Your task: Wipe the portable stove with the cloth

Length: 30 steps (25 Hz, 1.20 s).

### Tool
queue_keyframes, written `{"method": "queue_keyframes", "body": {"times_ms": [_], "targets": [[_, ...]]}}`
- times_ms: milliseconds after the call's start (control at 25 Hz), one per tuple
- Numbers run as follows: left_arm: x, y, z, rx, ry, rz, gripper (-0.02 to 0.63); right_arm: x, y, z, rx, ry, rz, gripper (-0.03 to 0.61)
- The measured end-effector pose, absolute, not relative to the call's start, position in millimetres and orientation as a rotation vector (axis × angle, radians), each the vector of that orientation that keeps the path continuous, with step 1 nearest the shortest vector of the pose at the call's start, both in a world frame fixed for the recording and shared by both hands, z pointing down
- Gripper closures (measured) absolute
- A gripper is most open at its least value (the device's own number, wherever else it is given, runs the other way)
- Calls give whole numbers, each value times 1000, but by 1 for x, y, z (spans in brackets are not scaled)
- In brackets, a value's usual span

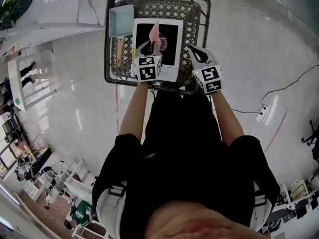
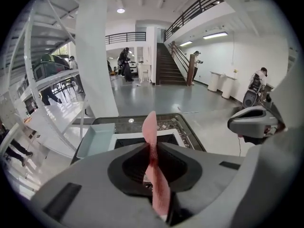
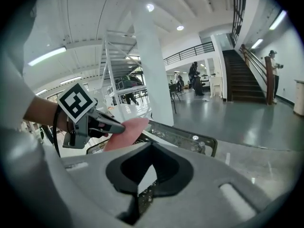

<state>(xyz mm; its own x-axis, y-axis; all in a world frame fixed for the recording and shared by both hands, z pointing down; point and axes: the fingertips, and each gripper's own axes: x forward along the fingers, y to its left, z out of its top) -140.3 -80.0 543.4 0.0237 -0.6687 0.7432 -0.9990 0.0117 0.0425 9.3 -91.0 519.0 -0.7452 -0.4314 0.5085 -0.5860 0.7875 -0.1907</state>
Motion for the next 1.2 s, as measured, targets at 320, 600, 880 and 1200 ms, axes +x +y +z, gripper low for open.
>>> {"method": "queue_keyframes", "body": {"times_ms": [320, 600, 880, 1200], "targets": [[-234, -79, 532, 1672, -1809, 726, 566, -50, -90, 522, 733, -2518, 454, 575], [-281, -88, 556, 1653, -1827, 897, 568, -67, -79, 529, 769, -2477, 467, 575], [-246, -98, 613, 1689, -1597, 858, 568, -62, -80, 534, 879, -2399, 486, 575], [-191, -100, 623, 1770, -1484, 831, 567, -39, -73, 536, 951, -2363, 508, 575]]}}
